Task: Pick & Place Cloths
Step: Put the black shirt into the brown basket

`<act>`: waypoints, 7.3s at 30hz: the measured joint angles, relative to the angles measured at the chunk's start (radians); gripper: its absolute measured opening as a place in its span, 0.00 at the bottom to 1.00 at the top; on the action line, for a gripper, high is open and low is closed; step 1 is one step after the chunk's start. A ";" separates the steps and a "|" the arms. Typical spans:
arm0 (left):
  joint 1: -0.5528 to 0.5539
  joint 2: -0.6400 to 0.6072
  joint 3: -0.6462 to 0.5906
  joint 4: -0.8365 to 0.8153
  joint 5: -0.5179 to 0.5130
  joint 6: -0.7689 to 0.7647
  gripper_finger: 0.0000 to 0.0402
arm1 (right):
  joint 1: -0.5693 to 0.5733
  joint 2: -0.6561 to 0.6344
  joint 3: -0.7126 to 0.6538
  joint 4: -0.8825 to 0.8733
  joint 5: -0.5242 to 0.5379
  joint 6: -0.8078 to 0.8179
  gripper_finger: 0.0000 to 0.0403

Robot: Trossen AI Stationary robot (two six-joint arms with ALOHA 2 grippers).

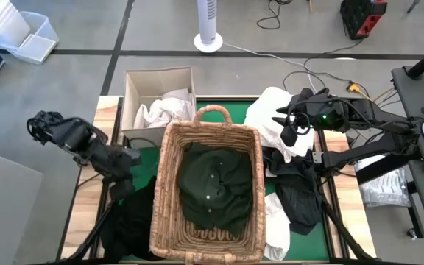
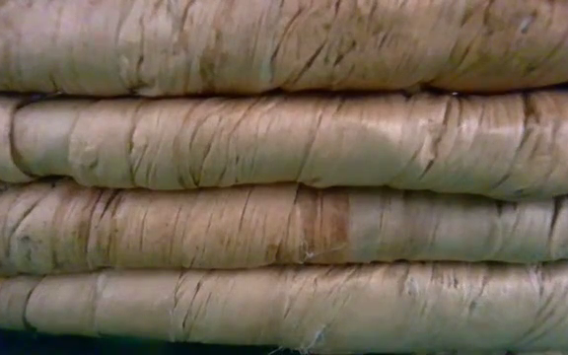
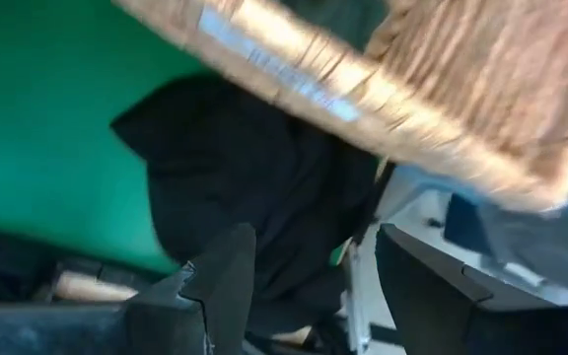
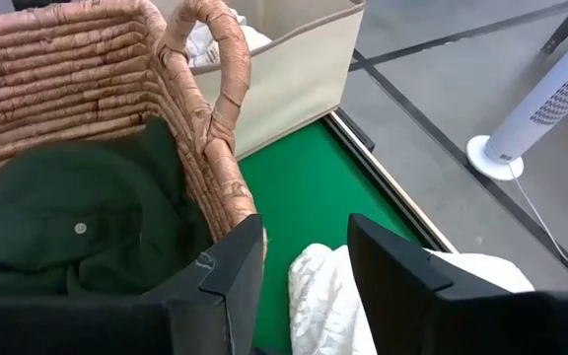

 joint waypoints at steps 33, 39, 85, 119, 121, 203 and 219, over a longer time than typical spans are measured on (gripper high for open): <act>-0.282 -0.010 -0.421 0.239 -0.089 -0.004 0.47 | 0.000 0.001 0.000 0.000 0.000 0.001 0.39; -0.312 -0.010 -0.536 0.389 -0.086 0.034 0.47 | 0.000 0.001 0.000 0.014 0.000 0.001 0.40; -0.482 -0.011 -1.070 1.047 -0.162 -0.095 0.47 | 0.000 0.046 -0.001 0.052 -0.006 0.087 0.44; -0.501 -0.012 -0.948 0.985 -0.114 -0.223 0.01 | 0.000 0.046 -0.001 0.113 0.000 0.040 0.40; -0.511 -0.013 -0.880 0.911 -0.120 -0.223 0.00 | 0.000 0.046 -0.001 0.127 0.000 0.026 0.39; -0.481 0.149 0.720 1.682 -0.929 1.929 0.00 | -0.035 0.007 0.009 0.271 0.202 -0.135 0.13; -0.135 0.254 0.719 1.650 -0.905 1.788 0.00 | -0.035 -0.080 0.025 0.393 0.210 -0.171 0.11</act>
